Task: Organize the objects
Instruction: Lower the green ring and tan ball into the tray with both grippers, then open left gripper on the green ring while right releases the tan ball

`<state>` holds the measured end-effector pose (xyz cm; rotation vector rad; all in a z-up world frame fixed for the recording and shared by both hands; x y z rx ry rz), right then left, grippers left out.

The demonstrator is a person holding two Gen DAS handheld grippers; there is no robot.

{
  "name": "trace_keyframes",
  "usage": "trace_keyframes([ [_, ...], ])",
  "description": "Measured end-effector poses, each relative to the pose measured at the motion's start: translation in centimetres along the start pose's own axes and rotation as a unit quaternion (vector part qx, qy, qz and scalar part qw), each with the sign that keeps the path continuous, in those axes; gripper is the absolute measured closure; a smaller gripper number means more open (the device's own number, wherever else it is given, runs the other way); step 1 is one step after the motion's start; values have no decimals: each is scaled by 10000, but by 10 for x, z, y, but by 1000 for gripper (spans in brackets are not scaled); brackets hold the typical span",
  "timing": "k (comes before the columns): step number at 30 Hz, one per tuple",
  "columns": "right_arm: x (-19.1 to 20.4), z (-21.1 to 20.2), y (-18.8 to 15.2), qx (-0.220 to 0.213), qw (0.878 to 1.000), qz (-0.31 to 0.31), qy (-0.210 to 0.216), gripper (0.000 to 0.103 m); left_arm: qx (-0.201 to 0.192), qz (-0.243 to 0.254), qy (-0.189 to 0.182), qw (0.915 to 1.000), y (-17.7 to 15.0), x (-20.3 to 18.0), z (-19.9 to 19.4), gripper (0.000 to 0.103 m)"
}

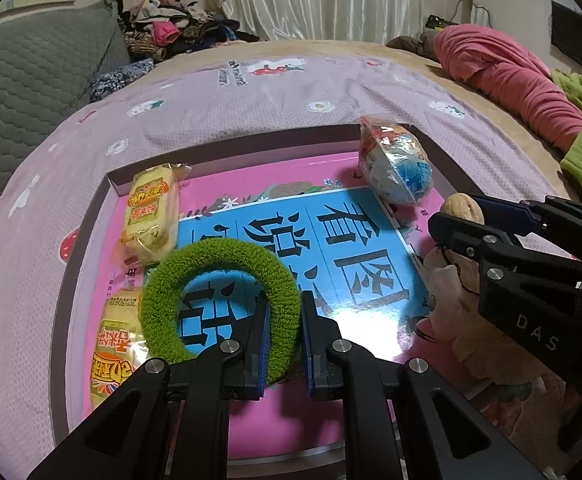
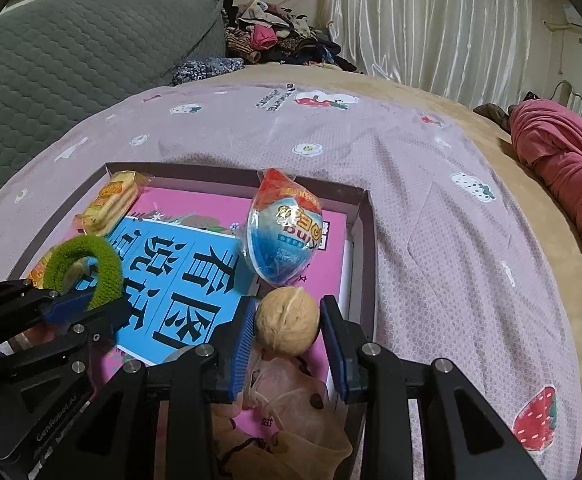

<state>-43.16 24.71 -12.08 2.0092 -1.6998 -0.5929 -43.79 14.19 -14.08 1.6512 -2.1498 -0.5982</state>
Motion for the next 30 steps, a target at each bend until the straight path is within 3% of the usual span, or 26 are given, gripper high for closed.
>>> trace_keyframes([
  [20, 1, 7, -2, 81, 10000, 0, 5, 69, -87, 42, 68, 9999, 0, -3, 2, 87],
  [27, 2, 10, -3, 120, 9999, -18, 25, 69, -93, -22, 39, 9999, 0, -1, 2, 76],
  [30, 1, 9, -3, 112, 9999, -15, 27, 69, -91, -20, 56, 9999, 0, -1, 2, 58],
])
Point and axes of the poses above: each gripper's, at about its wrist camera, not at the fingertips, and z roughly the way its jaws point, x to its left, y to its top, the point moved 5 cm from there along z, roughly the way its jaws point, and after that the axes turned 8 degrees about x, right-handed, at the moved point
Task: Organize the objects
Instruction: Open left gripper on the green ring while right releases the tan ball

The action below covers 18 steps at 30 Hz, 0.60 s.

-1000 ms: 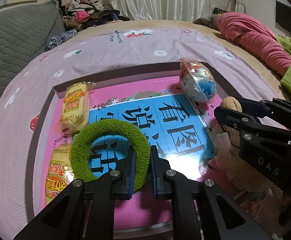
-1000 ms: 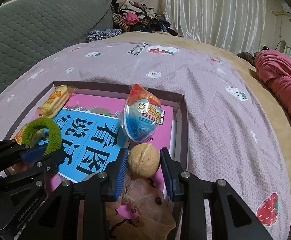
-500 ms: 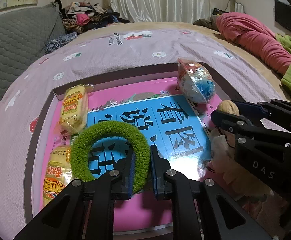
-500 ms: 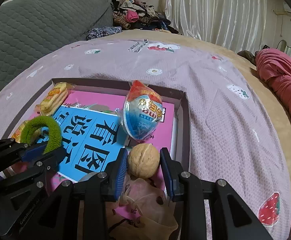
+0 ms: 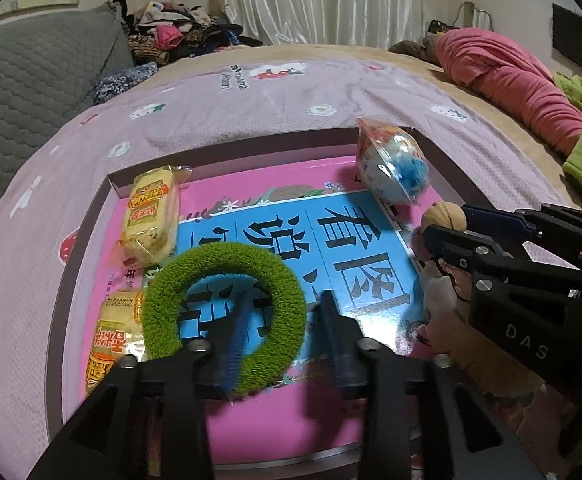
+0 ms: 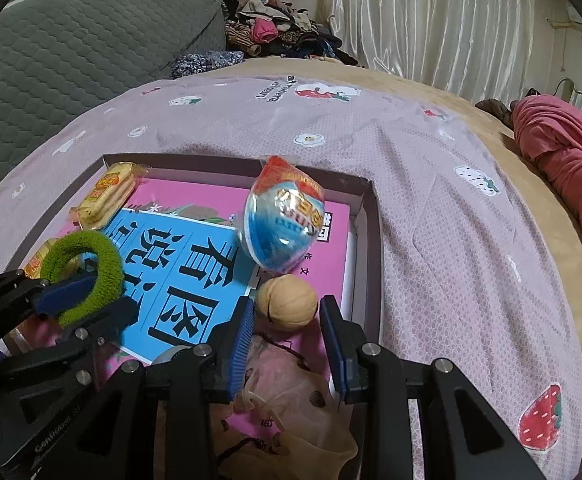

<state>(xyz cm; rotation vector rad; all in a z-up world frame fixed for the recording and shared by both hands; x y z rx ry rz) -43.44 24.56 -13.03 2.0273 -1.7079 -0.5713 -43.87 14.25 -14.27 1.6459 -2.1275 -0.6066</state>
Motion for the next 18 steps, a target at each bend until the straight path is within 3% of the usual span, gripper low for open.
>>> trace_keyframes([
  [11, 1, -12, 4, -185, 9998, 24, 16, 64, -29, 0, 49, 10000, 0, 1, -3, 44],
  [14, 1, -17, 6, -261, 9997, 37, -10, 64, -64, 20, 86, 9999, 1, 1, -6, 35],
  [18, 0, -23, 6, -333, 9994, 54, 50, 57, -68, 36, 120, 9999, 0, 2, -8, 29],
])
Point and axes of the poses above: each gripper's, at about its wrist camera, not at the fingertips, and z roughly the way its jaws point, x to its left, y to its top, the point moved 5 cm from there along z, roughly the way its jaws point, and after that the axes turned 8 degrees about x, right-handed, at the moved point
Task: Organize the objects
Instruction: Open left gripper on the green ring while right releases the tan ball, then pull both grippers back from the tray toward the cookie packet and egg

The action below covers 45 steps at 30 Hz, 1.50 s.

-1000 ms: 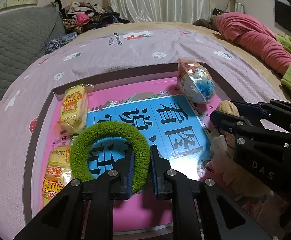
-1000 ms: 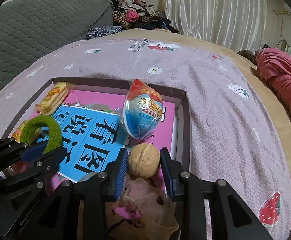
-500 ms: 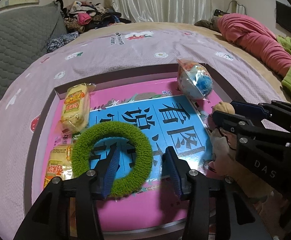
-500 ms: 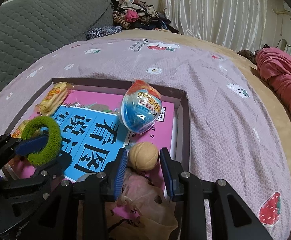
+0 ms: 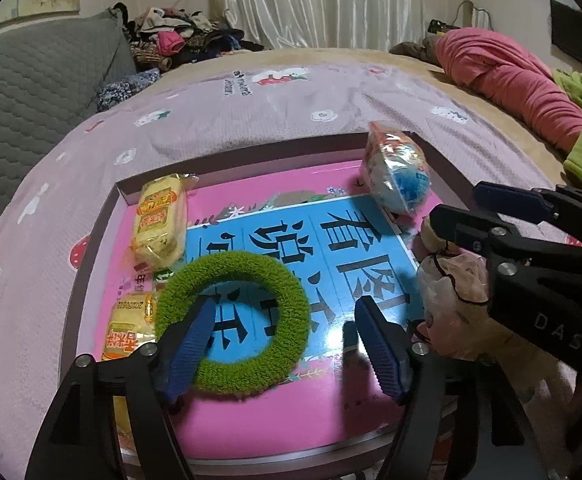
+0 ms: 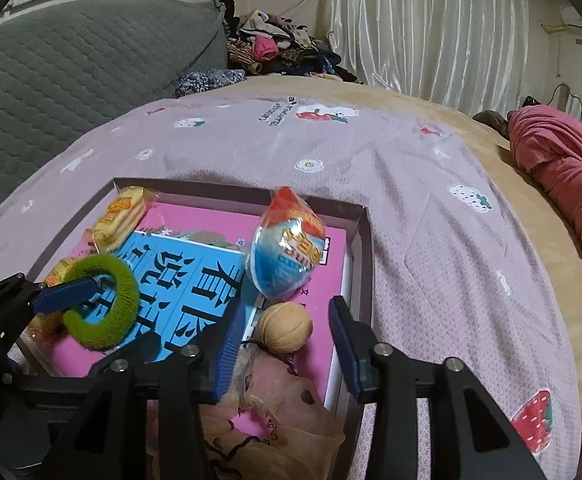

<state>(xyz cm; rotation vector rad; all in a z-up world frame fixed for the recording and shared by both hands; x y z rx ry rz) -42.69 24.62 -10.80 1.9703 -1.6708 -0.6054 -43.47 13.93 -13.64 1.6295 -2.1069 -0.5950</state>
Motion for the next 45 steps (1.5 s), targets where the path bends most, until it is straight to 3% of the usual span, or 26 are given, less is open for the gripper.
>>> trace_keyframes([
  [4, -3, -3, 1, -27, 10000, 54, -55, 56, -39, -27, -11, 10000, 1, 2, -4, 27],
  [11, -7, -13, 4, -130, 9998, 152, 16, 43, -323, -91, -78, 9994, 7, 7, -26, 23],
  [18, -4, -29, 8, -304, 9994, 152, 24, 36, -572, -107, 258, 9980, 11, 13, -41, 18],
  [26, 0, -30, 10, -305, 9994, 160, 33, 29, -545, -152, 290, 9980, 11, 17, -42, 14],
  [30, 1, -33, 10, -310, 9994, 180, 17, 25, -585, -211, 304, 9976, 11, 20, -45, 0],
  [45, 1, -66, 3, -524, 9977, 434, -65, 13, -689, -515, 232, 9960, 11, 41, -68, 0],
])
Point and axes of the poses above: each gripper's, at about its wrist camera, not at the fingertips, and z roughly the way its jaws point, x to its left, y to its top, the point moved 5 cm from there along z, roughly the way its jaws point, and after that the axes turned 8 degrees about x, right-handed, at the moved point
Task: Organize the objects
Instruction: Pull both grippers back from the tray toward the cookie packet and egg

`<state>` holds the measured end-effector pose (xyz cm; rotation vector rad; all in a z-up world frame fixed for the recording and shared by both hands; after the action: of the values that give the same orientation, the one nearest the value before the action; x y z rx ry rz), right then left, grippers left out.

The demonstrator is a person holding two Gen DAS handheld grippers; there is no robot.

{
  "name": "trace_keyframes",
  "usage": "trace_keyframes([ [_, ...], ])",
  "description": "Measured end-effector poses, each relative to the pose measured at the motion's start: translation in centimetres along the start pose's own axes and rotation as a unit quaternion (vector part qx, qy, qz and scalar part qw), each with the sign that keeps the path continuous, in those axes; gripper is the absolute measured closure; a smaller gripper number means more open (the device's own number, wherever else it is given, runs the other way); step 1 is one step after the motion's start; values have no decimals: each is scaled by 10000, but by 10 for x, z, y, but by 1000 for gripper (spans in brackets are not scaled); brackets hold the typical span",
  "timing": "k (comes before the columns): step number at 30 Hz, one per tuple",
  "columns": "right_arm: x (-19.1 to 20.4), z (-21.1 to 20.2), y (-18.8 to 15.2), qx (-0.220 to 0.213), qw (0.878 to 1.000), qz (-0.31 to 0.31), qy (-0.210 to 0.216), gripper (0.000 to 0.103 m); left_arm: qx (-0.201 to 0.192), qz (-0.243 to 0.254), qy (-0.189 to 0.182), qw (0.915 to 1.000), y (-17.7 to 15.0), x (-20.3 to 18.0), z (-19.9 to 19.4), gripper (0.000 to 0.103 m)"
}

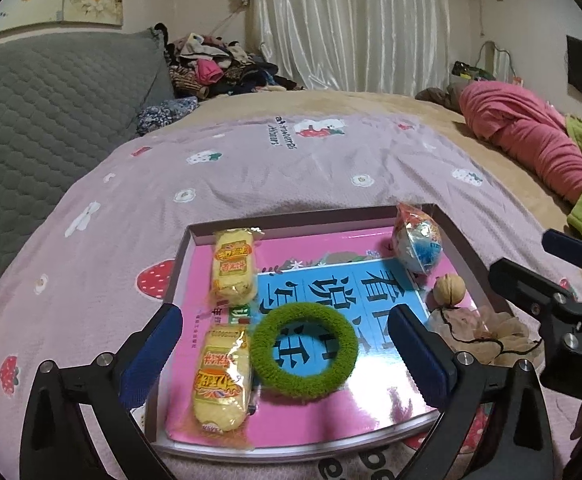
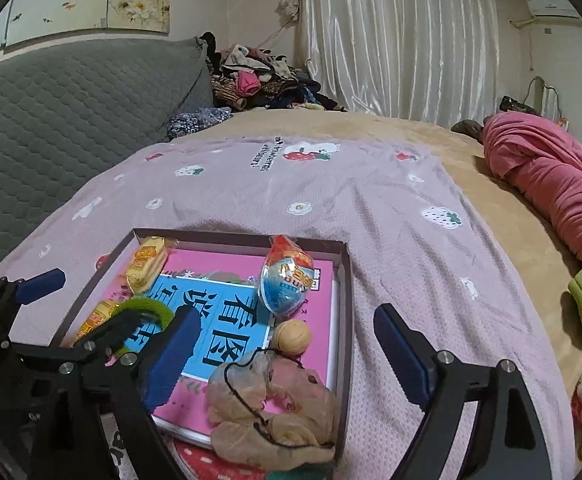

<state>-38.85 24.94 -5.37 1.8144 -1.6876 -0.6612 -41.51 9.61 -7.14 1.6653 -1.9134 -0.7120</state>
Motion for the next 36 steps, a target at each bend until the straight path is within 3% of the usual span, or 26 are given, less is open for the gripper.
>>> trace_keyframes([
  [11, 14, -36, -16, -44, 9999, -112, -124, 7, -97, -290, -21, 9995, -7, 25, -29, 0],
  [23, 23, -79, -26, -8, 9998, -146, -136, 7, -109, -149, 145, 9997, -30, 26, -72, 0],
  [36, 50, -143, -23, -252, 9993, -242, -166, 4, -256, -88, 345, 9990, -40, 42, -151, 0],
])
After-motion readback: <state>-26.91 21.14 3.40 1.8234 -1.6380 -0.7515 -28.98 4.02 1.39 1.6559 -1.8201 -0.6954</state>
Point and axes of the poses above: each gripper's, at about its wrist camera, not at the fingertips, and z roughly the way its jaws point, x to its left, y to its top, the point moved 5 cm from there along z, roughly the way its jaws point, and after that the axes turned 8 degrees about x, right-handed, at the moved point
